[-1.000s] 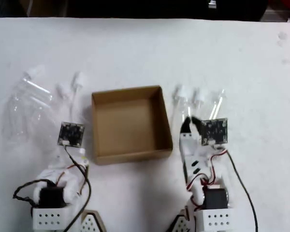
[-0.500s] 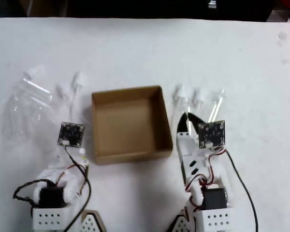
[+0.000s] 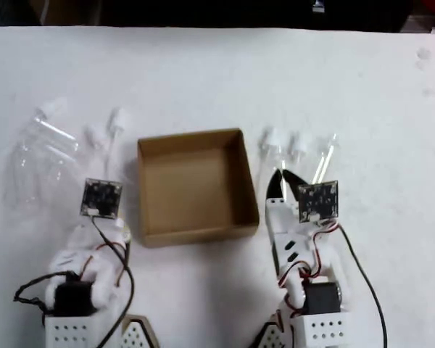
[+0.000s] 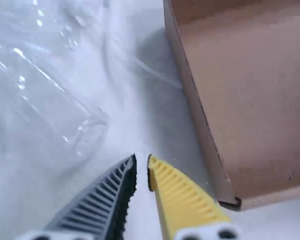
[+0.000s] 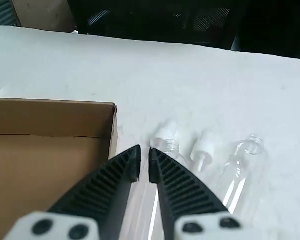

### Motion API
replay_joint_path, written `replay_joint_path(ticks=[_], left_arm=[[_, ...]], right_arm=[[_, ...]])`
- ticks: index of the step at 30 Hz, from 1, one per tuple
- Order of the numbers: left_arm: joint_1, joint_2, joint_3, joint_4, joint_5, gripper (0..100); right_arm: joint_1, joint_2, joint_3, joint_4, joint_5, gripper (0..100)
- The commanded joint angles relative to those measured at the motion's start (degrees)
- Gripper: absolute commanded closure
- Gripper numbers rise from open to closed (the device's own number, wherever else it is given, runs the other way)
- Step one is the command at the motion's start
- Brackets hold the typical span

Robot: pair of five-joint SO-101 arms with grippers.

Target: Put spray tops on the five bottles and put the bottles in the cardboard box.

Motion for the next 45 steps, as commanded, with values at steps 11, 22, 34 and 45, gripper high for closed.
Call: replay_joint_path(ticks=[11,22,34,45], left_arm=[[-5.2,-0.5,-14.1,-1.8,-4.4,95],[-18.2,-0.5,-14.3,-8.1,-23.8,95],[-24.6,-0.3,-17.9,-16.5,-26.9,95],[-24.3,0.0,-29.3,-14.0,-27.0,95]], right_arm=[[0.7,-0.3,0.5,0.3,-0.5,98.0],[5.1,-0.4,0.5,-0.7,-0.5,98.0],[5.3,-0.4,0.5,-1.2,-0.5,98.0],[5.0,-0.4,0.5,-0.9,-0.5,98.0]])
